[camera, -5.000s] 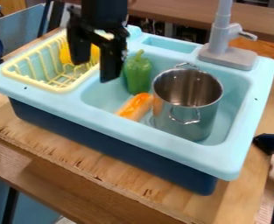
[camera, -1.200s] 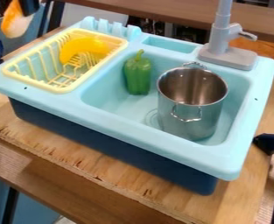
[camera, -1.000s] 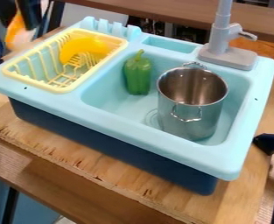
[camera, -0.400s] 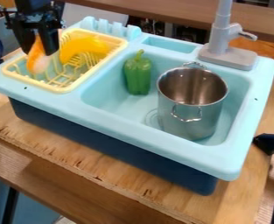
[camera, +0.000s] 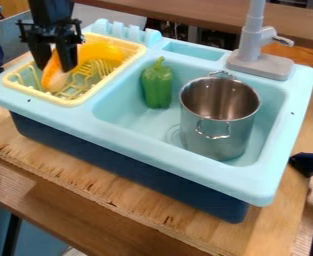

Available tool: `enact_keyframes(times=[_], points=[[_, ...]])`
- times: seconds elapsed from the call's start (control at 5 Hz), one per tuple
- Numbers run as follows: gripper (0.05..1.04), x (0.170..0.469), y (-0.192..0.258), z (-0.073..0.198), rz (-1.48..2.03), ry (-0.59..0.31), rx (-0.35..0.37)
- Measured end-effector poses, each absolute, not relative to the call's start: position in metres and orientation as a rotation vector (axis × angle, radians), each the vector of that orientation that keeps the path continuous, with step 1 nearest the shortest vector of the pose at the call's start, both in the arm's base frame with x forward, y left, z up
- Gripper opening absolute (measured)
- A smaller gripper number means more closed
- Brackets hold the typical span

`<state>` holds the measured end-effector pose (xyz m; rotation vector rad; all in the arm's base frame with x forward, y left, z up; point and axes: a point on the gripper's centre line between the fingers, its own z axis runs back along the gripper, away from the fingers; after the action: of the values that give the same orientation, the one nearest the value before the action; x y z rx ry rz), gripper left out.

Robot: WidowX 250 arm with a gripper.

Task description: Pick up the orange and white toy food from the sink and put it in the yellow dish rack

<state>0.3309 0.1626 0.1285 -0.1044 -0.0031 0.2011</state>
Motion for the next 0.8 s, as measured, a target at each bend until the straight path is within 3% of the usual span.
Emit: enact_keyframes(times=[0.2, 0.4, 0.6, 0.8], points=[[0.595, 0.3324, 0.163, 0.1164, 0.195, 0.025, -0.103], [0.667, 0.3345, 0.162, 0.1099, 0.193, 0.036, -0.097], [0.948, 0.3307, 0.1596, 0.1104, 0.178, 0.071, -0.086], [1.003, 0.3296, 0.1568, 0.1118, 0.179, 0.081, -0.091]])
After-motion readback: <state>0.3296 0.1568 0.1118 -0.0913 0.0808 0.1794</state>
